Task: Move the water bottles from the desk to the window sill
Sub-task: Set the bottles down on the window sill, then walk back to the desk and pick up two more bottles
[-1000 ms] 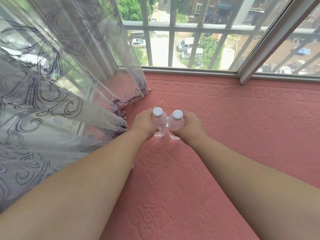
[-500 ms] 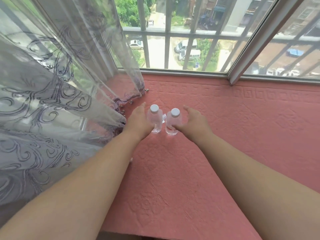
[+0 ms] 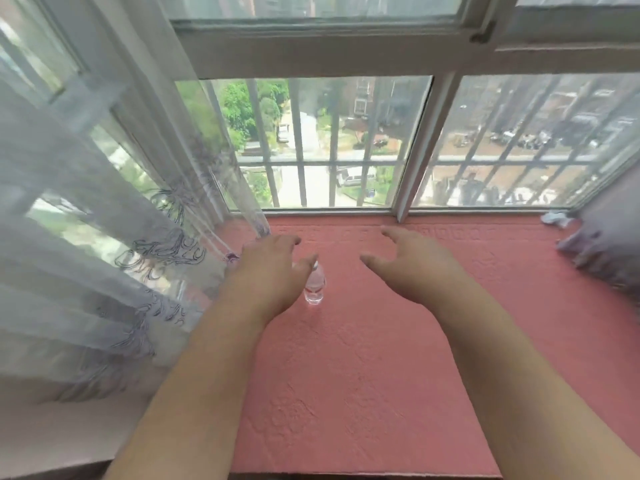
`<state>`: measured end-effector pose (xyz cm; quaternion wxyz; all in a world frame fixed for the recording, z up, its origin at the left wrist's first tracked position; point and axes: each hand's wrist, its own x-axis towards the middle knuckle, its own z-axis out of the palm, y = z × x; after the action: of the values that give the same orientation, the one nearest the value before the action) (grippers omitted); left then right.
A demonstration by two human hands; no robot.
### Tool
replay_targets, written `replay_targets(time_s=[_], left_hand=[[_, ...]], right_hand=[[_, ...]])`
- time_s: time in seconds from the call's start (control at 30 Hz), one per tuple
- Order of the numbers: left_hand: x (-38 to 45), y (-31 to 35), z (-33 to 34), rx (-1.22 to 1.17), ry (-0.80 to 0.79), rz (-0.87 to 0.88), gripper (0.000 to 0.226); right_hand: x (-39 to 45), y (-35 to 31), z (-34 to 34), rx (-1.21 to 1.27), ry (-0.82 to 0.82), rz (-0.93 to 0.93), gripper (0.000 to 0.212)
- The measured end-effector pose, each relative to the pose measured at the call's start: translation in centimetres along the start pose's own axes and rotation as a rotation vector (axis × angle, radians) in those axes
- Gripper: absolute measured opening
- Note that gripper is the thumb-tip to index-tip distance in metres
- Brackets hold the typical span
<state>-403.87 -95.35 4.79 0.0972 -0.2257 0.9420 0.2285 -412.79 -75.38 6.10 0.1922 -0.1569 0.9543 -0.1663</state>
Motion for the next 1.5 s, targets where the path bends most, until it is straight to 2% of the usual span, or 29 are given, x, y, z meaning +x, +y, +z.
replay_targets(time_s=[0.1, 0.23, 0.5, 0.8, 1.0, 1.23, 1.5], left_hand=[[-3.5, 2.6, -2.6, 0.030, 0.020, 0.053, 0.072], [-7.3, 6.5, -4.3, 0.035, 0.036, 0.186, 0.066], [-12.5, 9.9, -6.5, 0.220, -0.026, 0.455, 0.065], [-16.4, 9.5, -4.9, 0.310, -0.126, 0.793, 0.068], [-20.0, 11.4, -1.7, 0.346, -0.238, 1.057, 0.069], [-26.1, 15.6, 1.5, 0.370, -0.317, 1.287, 0.068], [-32.2, 19.7, 6.6, 0.466, -0.359, 1.460, 0.064]], right_hand=[[-4.5, 1.0, -3.4, 0.015, 0.067, -0.002, 0.074], [-10.0, 2.5, -6.2, 0.019, 0.145, 0.032, 0.073], [-19.4, 3.5, -7.3, 0.072, 0.299, 0.244, 0.073], [-29.6, 0.8, -2.8, 0.073, 0.446, 0.526, 0.074], [-37.7, 0.9, 1.2, 0.120, 0.540, 0.816, 0.072], [-46.3, 1.7, 4.4, 0.185, 0.674, 1.080, 0.069], [-53.7, 5.2, 6.7, 0.290, 0.768, 1.246, 0.067]])
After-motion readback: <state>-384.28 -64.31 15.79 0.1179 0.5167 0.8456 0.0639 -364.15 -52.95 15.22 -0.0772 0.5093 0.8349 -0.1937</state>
